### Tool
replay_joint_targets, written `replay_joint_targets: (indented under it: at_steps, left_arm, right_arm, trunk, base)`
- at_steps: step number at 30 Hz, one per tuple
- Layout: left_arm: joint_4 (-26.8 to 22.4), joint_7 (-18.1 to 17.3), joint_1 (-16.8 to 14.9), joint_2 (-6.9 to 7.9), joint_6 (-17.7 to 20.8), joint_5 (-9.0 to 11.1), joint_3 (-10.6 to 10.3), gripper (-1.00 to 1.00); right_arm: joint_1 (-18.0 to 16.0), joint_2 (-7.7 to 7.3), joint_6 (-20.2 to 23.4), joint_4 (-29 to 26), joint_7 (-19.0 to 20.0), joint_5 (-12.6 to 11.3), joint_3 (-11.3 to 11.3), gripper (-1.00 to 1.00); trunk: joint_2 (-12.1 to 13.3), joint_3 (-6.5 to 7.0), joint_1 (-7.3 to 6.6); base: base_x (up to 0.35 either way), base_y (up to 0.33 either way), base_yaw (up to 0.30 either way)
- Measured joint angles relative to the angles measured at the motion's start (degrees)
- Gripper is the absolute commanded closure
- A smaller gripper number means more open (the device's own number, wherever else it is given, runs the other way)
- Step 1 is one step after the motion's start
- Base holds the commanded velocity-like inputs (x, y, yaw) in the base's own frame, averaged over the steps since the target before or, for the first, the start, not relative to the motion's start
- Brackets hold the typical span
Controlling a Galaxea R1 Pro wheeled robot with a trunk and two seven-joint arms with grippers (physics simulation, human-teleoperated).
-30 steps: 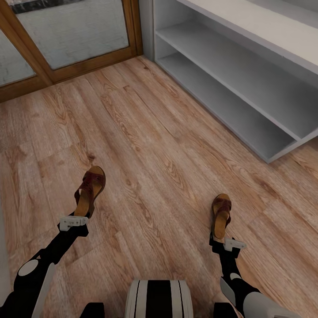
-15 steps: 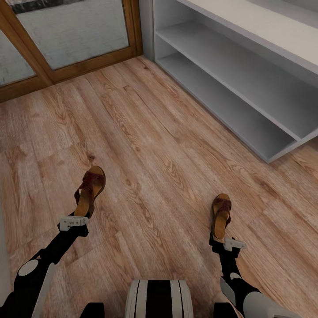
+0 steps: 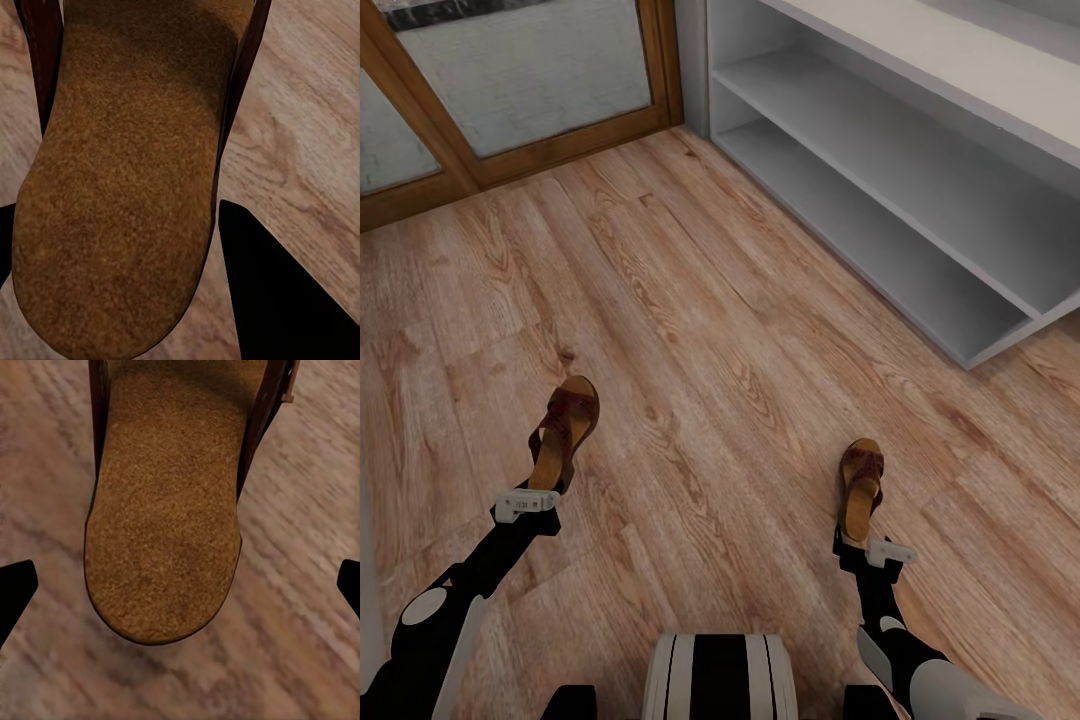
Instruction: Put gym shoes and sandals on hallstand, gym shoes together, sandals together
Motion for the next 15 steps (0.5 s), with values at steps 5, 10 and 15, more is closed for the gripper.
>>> replay_joint_targets:
  at_steps: [5, 10, 15]
  left_arm:
    - [0.0, 0.0, 0.0, 0.01, 0.0, 0.0, 0.0, 1.0]
    - [0.0, 0.0, 0.0, 0.02, 0.0, 0.0, 0.1, 1.0]
    - [0.0, 0.0, 0.0, 0.02, 0.0, 0.0, 0.1, 1.0]
  right_arm:
    - [-0.1, 0.02, 0.0, 0.0, 0.0, 0.0, 0.0, -1.0]
    - [-0.1, 0.03, 0.1, 0.0, 0.0, 0.0, 0.0, -1.0]
    - [-0.2, 0.02, 0.1, 0.0, 0.0, 0.0, 0.0, -1.0]
  trunk:
    - [0.0, 0.0, 0.0]
    - [0.0, 0.0, 0.0]
    - [0.0, 0.0, 0.0]
  base:
    - [0.0, 0.0, 0.0]
    - [0.0, 0.0, 0.0]
    - [0.0, 0.0, 0.0]
